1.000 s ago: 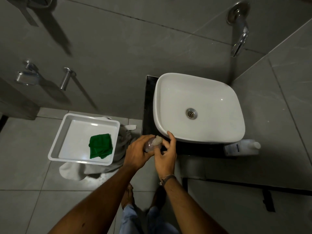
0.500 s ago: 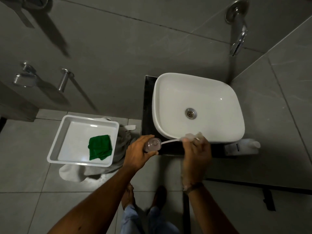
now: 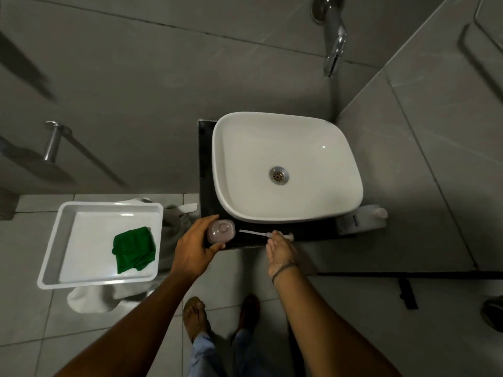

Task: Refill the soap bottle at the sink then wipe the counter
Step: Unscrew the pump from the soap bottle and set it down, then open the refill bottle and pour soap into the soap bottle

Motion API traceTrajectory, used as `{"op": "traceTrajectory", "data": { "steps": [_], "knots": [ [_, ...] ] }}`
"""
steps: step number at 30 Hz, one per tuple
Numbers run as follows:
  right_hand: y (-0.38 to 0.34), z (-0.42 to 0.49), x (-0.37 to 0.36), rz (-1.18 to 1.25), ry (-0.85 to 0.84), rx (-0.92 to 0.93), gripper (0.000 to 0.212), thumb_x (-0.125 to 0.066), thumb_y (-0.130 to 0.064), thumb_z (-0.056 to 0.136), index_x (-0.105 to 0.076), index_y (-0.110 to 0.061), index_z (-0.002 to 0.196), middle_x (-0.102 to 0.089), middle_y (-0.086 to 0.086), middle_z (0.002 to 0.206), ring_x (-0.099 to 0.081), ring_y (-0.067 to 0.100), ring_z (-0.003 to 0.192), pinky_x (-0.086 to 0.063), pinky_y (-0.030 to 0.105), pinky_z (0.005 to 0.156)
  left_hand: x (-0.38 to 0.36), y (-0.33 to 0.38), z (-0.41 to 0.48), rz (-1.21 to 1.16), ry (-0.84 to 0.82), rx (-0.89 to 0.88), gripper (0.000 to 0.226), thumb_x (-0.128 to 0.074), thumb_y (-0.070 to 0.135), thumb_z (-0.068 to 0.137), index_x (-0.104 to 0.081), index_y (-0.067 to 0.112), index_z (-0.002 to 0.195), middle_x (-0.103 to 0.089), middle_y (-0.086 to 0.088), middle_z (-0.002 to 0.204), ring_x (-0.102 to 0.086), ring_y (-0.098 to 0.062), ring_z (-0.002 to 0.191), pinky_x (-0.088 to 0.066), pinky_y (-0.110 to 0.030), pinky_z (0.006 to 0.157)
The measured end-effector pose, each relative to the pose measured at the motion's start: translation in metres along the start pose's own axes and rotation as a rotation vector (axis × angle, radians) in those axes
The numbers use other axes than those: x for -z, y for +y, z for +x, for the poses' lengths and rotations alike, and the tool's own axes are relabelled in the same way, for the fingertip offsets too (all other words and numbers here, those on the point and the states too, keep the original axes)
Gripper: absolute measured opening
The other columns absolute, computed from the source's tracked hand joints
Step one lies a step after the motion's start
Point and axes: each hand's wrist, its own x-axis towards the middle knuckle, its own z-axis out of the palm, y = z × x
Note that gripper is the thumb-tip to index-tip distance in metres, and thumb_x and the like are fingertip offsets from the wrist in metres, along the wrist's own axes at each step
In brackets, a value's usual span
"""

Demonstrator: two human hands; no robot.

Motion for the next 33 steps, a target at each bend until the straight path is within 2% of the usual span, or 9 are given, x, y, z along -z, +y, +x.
{"op": "traceTrajectory", "data": {
  "steps": [4,7,10,15,19,22,26,29,33],
  "knots": [
    [0.005,0.016,-0.011,-0.03,-0.018,-0.034,0.031,-0.064,-0.006,0.098,-0.062,0.008,0.126,-0.066,0.022,0.12,-0.057,0.036,0.132,-0.048,0.034,0.104,0.0,0.0,0.0,-0.001,-0.002,0.009,0.077,-0.095,0.022,0.077,-0.059,0.025,0.145,-0.068,0.002,0.139,-0.065,-0.019,0.126,-0.054,-0.039,0.108],
    [0.006,0.026,-0.014,-0.072,0.029,-0.009,0.034,-0.071,-0.002,0.093,-0.063,0.014,0.122,-0.068,0.023,0.114,-0.065,0.029,0.109,-0.051,0.041,0.103,-0.001,0.0,-0.003,0.01,-0.015,0.021,0.08,-0.095,0.021,0.078,-0.057,0.023,0.148,-0.067,-0.001,0.143,-0.063,-0.024,0.131,-0.051,-0.04,0.11],
    [0.005,0.03,-0.015,-0.089,0.055,-0.006,0.035,-0.075,-0.001,0.089,-0.065,0.014,0.118,-0.067,0.022,0.105,-0.063,0.027,0.093,-0.055,0.032,0.088,0.0,0.007,-0.007,0.01,-0.022,0.062,0.091,-0.096,0.021,0.076,-0.05,0.021,0.155,-0.061,-0.005,0.151,-0.059,-0.028,0.139,-0.05,-0.048,0.116],
    [0.007,0.034,-0.013,-0.09,0.046,-0.046,0.036,-0.079,-0.009,0.087,-0.066,0.01,0.115,-0.067,0.025,0.125,-0.069,0.032,0.108,-0.055,0.03,0.086,0.005,0.028,-0.026,0.035,0.102,0.049,0.119,-0.102,0.024,0.067,-0.035,0.011,0.164,-0.043,-0.015,0.164,-0.04,-0.035,0.153,-0.039,-0.053,0.123],
    [0.003,0.034,0.003,-0.103,0.013,-0.078,0.035,-0.083,-0.011,0.084,-0.07,0.009,0.109,-0.071,0.021,0.12,-0.066,0.036,0.117,-0.057,0.032,0.083,0.001,0.056,-0.059,0.09,0.222,-0.052,0.109,-0.081,0.059,0.074,-0.034,0.016,0.163,-0.039,-0.01,0.164,-0.035,-0.022,0.152,-0.035,-0.044,0.12],
    [-0.009,0.035,0.028,-0.114,-0.057,-0.086,0.017,-0.081,-0.006,0.084,-0.07,0.001,0.095,-0.072,0.013,0.097,-0.068,0.018,0.092,-0.059,0.036,0.091,-0.019,0.08,-0.072,0.045,0.189,-0.123,0.085,-0.074,0.053,0.084,-0.046,0.02,0.157,-0.047,-0.002,0.156,-0.036,-0.006,0.144,-0.04,-0.039,0.115],
    [-0.051,0.035,0.084,-0.264,0.019,0.186,0.039,-0.083,-0.001,0.081,-0.066,0.008,0.115,-0.07,0.009,0.078,-0.067,0.022,0.069,-0.063,0.036,0.068,-0.071,0.12,-0.071,-0.066,0.014,-0.187,0.05,-0.069,0.042,0.094,-0.063,0.021,0.139,-0.063,0.007,0.137,-0.059,-0.013,0.13,-0.053,-0.044,0.106],
    [-0.104,0.026,0.128,-0.589,0.114,0.528,0.023,-0.087,-0.013,0.079,-0.073,-0.008,0.097,-0.076,0.009,0.087,-0.074,0.025,0.083,-0.063,0.047,0.081,-0.118,0.152,-0.061,-0.062,-0.145,-0.153,0.051,-0.075,0.039,0.095,-0.063,0.021,0.142,-0.065,0.005,0.141,-0.062,-0.018,0.132,-0.054,-0.042,0.108],
    [-0.186,0.014,0.159,-0.834,0.194,0.855,0.016,-0.085,-0.014,0.08,-0.073,-0.021,0.089,-0.074,-0.004,0.082,-0.072,0.016,0.078,-0.061,0.029,0.071,-0.178,0.2,-0.028,-0.036,-0.233,-0.169,0.064,-0.079,0.034,0.096,-0.054,0.02,0.153,-0.06,0.002,0.148,-0.06,-0.019,0.136,-0.053,-0.036,0.109]
  ]
}}
